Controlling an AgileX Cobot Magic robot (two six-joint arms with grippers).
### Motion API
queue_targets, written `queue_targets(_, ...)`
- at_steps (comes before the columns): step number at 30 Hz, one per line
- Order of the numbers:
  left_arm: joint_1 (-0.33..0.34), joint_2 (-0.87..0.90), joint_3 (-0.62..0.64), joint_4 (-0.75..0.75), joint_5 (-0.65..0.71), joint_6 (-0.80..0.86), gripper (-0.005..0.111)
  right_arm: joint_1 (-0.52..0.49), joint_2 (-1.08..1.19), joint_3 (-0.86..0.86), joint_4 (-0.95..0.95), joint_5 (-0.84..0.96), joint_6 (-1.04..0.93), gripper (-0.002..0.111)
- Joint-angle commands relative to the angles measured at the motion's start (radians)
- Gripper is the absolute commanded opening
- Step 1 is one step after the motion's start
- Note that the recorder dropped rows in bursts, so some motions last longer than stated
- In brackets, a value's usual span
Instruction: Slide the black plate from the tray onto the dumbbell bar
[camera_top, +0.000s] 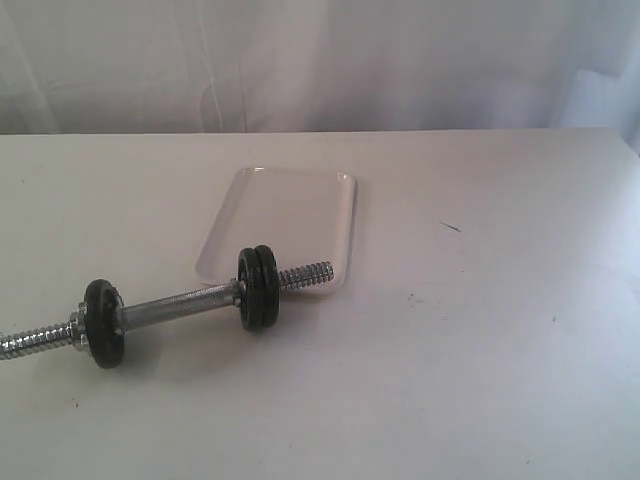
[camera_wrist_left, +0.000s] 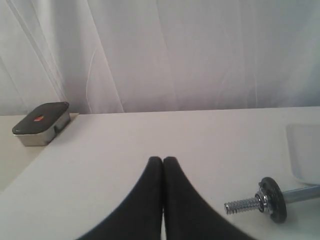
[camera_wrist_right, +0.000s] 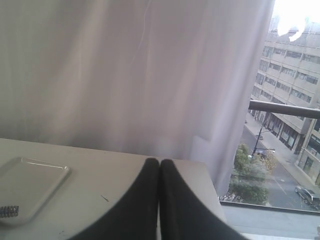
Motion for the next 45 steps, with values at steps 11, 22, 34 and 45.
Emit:
queue_targets(11,0.001,-0.003,0.54,-0.061,-0.288,-0.024,0.0,-0.002,0.001,0.424,-0.017,-0.328,-0.003,0.0)
queue_targets(22,0.001,-0.003,0.751,-0.066,-0.467,-0.024,0.0,-0.002,0.001,0.607,0.0,-0.541,0.011,0.0)
queue_targets(34,0.001,-0.003,0.88,-0.126,-0.759,-0.024,0.0,-0.002,0.001,0.778,-0.01,-0.769,0.001,0.0)
queue_targets(45,0.001,-0.003,1.119,-0.135,-0.99,0.001,0.0,-0.002,0.001,0.983,-0.016,-0.899,0.001,0.0)
